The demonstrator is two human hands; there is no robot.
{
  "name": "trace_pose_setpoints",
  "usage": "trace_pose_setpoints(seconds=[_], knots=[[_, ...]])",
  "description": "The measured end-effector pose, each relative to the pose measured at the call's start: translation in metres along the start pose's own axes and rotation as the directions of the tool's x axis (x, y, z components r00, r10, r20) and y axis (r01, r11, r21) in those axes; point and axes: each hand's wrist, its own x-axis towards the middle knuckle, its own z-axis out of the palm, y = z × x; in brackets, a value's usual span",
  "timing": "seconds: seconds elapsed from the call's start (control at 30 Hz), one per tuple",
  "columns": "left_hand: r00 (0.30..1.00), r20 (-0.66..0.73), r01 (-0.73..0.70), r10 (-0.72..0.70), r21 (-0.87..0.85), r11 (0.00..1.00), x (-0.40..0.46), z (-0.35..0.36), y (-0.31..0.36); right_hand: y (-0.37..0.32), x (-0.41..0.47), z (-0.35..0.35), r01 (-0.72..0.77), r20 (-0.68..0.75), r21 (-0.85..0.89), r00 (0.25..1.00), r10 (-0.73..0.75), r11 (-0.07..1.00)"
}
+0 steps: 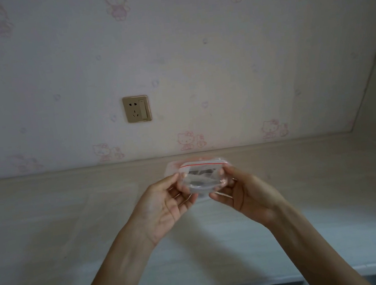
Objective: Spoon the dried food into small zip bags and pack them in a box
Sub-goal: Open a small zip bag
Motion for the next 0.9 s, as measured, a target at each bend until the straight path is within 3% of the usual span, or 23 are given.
trace_pose_setpoints(seconds=[0.3,0.4,0.47,0.53,0.77,0.9], knots=[[0.992,0.109,0.074,-0.059,-0.134,0.988,-0.004,0.005,-0.003,0.0,-0.004,-0.004,0.034,0.179,0.064,0.983,-0.045,0.997],[0.981,0.183,-0.063,0.058,0.022,0.998,-0.007,0.007,-0.007,0.002,-0.006,-0.004,0.144,0.215,-0.077,0.969,-0.124,0.987],[0.966,0.127,-0.256,0.225,0.344,0.903,-0.006,0.008,-0.012,0.004,-0.008,-0.005,0.226,0.188,-0.229,0.965,-0.185,0.947],[0.922,0.04,-0.347,0.385,0.525,0.777,-0.004,0.01,-0.017,0.007,-0.009,-0.002,0.269,0.094,-0.294,0.963,-0.252,0.917],[0.753,0.031,-0.474,0.658,0.719,0.509,0.001,0.011,-0.028,0.015,-0.008,0.013,0.268,-0.207,-0.441,0.898,-0.388,0.856],[0.689,0.033,-0.483,0.724,0.766,0.424,0.005,0.007,-0.029,0.019,-0.003,0.016,0.24,-0.285,-0.408,0.883,-0.372,0.881]])
